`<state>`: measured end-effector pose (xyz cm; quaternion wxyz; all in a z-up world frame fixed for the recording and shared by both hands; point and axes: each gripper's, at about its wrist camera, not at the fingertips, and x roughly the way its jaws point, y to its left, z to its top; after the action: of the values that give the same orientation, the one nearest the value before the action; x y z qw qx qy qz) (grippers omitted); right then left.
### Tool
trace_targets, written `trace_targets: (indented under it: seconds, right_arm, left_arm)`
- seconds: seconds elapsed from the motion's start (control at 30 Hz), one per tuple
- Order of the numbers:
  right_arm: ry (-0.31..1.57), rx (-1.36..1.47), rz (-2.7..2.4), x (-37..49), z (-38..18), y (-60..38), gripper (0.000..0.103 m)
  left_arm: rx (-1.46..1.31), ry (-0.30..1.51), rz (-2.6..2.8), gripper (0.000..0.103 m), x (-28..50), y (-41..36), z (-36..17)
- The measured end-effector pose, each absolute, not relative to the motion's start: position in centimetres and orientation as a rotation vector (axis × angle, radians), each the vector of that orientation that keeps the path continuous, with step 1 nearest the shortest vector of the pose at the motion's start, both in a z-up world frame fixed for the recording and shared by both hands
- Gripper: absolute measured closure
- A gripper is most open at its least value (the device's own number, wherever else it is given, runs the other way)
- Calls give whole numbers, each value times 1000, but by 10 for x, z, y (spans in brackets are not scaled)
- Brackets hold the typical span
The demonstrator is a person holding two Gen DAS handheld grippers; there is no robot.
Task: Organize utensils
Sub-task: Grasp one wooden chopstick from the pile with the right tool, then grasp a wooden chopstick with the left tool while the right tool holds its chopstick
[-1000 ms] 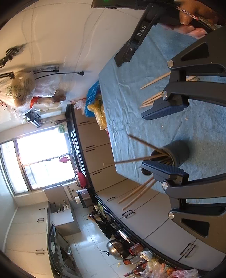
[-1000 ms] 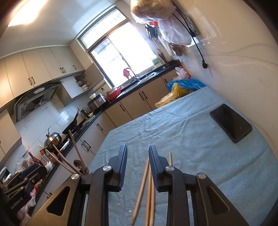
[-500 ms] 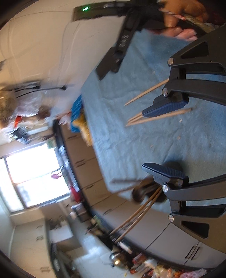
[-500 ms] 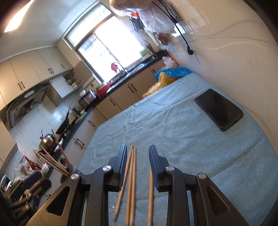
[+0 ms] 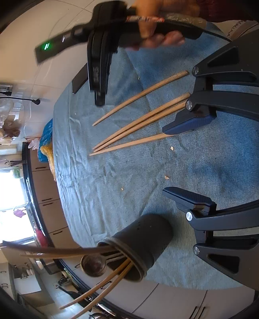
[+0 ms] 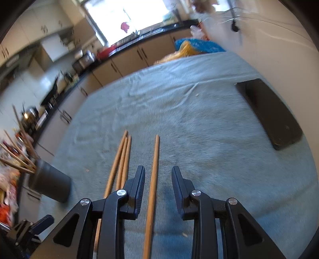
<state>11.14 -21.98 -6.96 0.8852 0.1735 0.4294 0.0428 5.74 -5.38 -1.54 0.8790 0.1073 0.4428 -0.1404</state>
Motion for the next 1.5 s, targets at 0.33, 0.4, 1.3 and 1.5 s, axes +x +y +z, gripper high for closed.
trace_targets:
  seconds: [0.33,0.4,1.3,1.5]
  right_arm:
    - [995,10,36,139,-89,-179,93]
    - [997,4,23,137,-89,-186,94]
    - [974,214,85,117,-90,-245,95]
    - [988,145,69,127,-88,-235,95]
  left_arm:
    - [228,958,-323,50,84,-74,-20]
    - [231,963,-330,50,95,-83,-18]
    - [218,1172,-182,75,246,-123,-59]
    - [198,1163,-166,97,247,-129,-58]
